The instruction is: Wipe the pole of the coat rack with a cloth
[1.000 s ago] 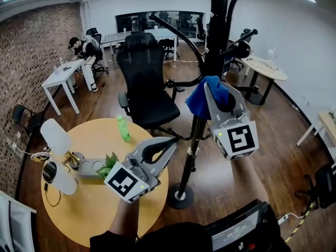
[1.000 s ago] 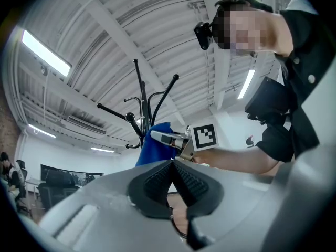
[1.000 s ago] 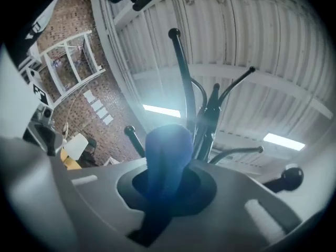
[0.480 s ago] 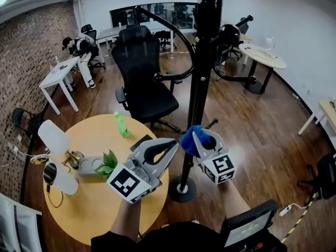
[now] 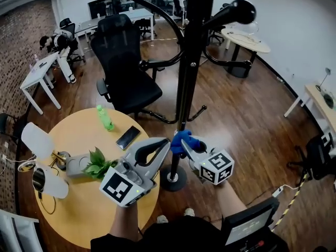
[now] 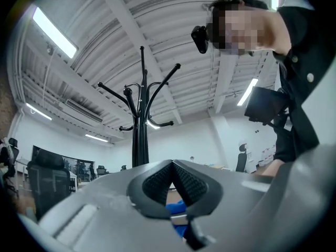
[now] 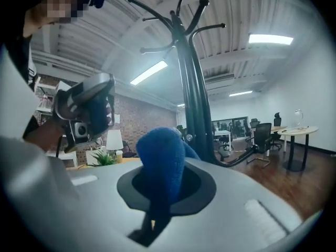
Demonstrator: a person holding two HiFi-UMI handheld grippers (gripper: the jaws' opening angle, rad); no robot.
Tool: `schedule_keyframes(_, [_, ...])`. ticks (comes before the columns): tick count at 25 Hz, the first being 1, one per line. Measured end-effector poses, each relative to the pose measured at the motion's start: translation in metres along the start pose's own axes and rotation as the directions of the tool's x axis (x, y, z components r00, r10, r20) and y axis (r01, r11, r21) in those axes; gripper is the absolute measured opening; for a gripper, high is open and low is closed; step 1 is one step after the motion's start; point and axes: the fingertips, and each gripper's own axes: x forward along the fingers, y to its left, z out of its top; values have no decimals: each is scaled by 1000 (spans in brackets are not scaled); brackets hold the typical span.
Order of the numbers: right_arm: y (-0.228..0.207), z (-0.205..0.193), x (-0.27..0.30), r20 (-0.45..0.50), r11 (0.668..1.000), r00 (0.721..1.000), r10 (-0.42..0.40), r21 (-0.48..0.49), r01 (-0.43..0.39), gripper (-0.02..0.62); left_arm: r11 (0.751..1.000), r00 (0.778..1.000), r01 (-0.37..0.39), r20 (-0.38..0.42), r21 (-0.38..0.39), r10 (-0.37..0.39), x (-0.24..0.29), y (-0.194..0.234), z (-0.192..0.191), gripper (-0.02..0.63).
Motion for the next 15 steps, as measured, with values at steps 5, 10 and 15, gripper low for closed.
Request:
schedule_keyframes(5, [11, -2, -19, 40, 998, 999, -9, 62, 7, 23, 999, 1000, -5, 7, -48, 5, -2, -5, -14, -6])
schedule_keyframes(10, [9, -6, -34, 35, 990, 990, 137, 23, -138, 23, 993, 994, -109, -29, -36, 108, 11, 4, -27, -6])
schedule_keyframes(15, [1, -15, -66, 91, 914, 915, 394, 64, -400, 23, 966, 959, -253, -117, 62, 259, 39, 3, -50, -6])
